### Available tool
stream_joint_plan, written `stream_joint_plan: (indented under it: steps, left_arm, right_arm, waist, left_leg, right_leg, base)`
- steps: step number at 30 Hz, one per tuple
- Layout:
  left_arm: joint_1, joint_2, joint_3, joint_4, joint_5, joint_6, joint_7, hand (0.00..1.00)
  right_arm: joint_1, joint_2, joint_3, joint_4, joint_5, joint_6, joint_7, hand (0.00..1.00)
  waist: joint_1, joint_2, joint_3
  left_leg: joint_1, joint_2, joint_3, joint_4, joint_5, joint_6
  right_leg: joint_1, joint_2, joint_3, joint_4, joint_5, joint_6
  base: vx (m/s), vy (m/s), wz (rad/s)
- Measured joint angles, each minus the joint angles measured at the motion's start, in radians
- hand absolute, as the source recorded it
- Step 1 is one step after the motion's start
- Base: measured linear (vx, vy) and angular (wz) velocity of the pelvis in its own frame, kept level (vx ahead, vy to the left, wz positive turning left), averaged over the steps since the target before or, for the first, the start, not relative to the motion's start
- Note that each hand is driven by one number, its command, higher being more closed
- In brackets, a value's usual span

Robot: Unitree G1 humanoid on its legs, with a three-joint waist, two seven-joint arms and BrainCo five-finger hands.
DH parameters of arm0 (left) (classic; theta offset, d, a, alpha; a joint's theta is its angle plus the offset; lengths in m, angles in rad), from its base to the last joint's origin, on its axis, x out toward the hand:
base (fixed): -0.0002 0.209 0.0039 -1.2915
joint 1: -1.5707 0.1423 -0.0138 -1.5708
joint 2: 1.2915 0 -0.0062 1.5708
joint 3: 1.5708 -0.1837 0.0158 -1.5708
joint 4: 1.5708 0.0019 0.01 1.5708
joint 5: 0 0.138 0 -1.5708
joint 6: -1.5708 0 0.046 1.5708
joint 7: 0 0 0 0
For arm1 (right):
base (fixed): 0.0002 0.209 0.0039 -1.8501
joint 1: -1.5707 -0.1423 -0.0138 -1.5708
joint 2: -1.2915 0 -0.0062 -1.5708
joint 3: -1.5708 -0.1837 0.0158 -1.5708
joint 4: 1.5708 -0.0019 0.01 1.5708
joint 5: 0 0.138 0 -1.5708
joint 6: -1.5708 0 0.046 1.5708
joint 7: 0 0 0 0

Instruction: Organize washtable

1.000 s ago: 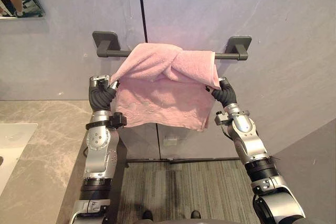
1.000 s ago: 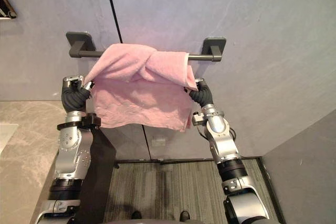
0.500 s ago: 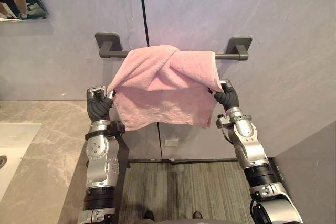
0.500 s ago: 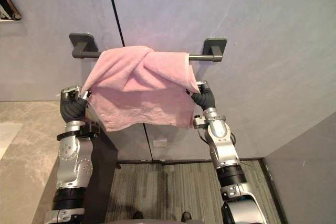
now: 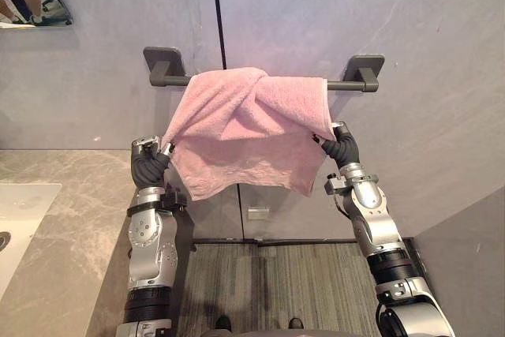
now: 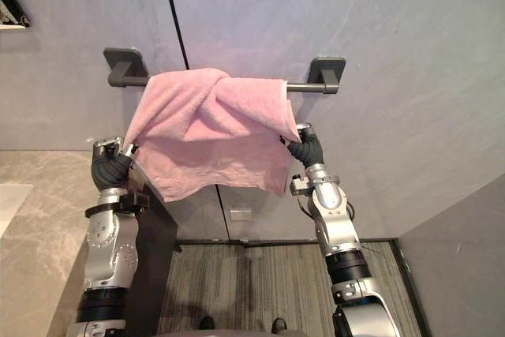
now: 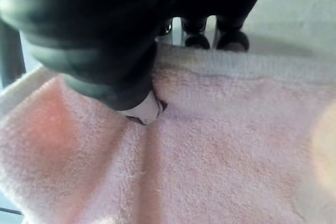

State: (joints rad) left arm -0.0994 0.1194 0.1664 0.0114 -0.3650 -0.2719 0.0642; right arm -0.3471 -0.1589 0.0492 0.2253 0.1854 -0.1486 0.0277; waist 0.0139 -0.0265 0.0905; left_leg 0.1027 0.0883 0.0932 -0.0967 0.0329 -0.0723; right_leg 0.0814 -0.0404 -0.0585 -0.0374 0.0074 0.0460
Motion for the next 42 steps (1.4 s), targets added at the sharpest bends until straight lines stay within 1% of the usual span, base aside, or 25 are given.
stream_joint_plan:
  steps: [8,13,18,20,30,36,39,42]
  left_arm:
    - [-0.007,0.000,0.008,0.018,-0.036,0.000,-0.015,1.00]
    - [-0.026,0.003,0.034,0.021,-0.036,0.000,-0.020,1.00]
    - [-0.060,0.034,0.038,0.061,-0.036,0.000,-0.027,1.00]
    - [-0.078,0.049,0.038,0.078,-0.036,0.000,-0.041,1.00]
    - [-0.079,0.053,0.038,0.093,-0.059,0.000,-0.044,1.00]
    - [-0.075,0.045,0.038,0.109,-0.067,0.000,-0.045,1.00]
    - [-0.065,0.016,0.037,0.109,-0.067,0.000,-0.045,1.00]
    - [-0.040,-0.015,0.034,0.117,-0.067,0.001,-0.052,1.00]
  right_arm:
    - [0.000,-0.004,0.000,0.000,0.001,-0.001,0.002,1.00]
    - [-0.001,-0.004,0.000,-0.001,0.004,-0.002,0.021,1.00]
    - [-0.013,-0.011,0.000,-0.001,0.019,-0.002,0.021,1.00]
    - [-0.017,-0.025,0.000,-0.001,0.022,-0.002,0.021,1.00]
    - [-0.020,-0.039,0.000,-0.001,0.037,-0.002,0.021,1.00]
    - [-0.020,-0.039,-0.005,0.004,0.037,-0.002,0.021,1.00]
    - [-0.016,-0.039,-0.015,0.005,0.038,-0.002,0.021,1.00]
    - [-0.009,-0.024,-0.035,0.007,0.038,-0.003,0.020,1.00]
  waist:
    - [0.001,-0.003,0.001]
    - [0.002,-0.003,0.001]
    - [0.001,-0.003,0.001]
    - [0.002,-0.003,0.001]
    - [0.001,-0.003,0.001]
    - [0.000,-0.003,0.002]
    - [0.000,-0.006,0.004]
    - [-0.002,-0.010,0.006]
  left_leg:
    - [0.000,0.000,-0.001,0.000,0.000,0.000]
    - [0.000,0.000,-0.001,0.000,0.000,0.000]
    - [0.001,0.000,-0.001,0.001,0.000,0.000]
    - [0.001,0.000,-0.001,0.001,0.000,0.000]
    - [0.001,0.000,-0.002,0.001,0.000,0.000]
    - [0.001,0.000,-0.003,0.001,0.000,0.000]
    - [0.001,-0.001,-0.007,0.001,-0.001,0.000]
    - [0.001,0.000,-0.012,0.001,-0.002,0.000]
  right_leg:
    - [0.000,0.000,0.000,0.001,0.000,0.000]
    - [0.000,0.000,0.000,0.001,0.000,0.000]
    - [0.000,0.000,0.000,0.002,0.000,0.000]
    - [0.000,0.000,0.000,0.002,0.000,0.000]
    - [0.000,0.000,0.000,0.002,-0.001,0.000]
    - [0.000,0.000,-0.001,0.003,-0.003,0.001]
    - [-0.001,-0.001,-0.004,0.008,-0.009,0.001]
    - [-0.013,-0.002,-0.009,0.037,-0.029,0.002]
  base:
    - [0.00,0.000,0.00]
    - [0.00,0.000,0.00]
    - [0.00,0.000,0.00]
    - [0.00,0.000,0.00]
    - [0.00,0.000,0.00]
    - [0.00,0.000,0.00]
    - [0.00,0.000,0.03]
    - [0.00,-0.003,0.04]
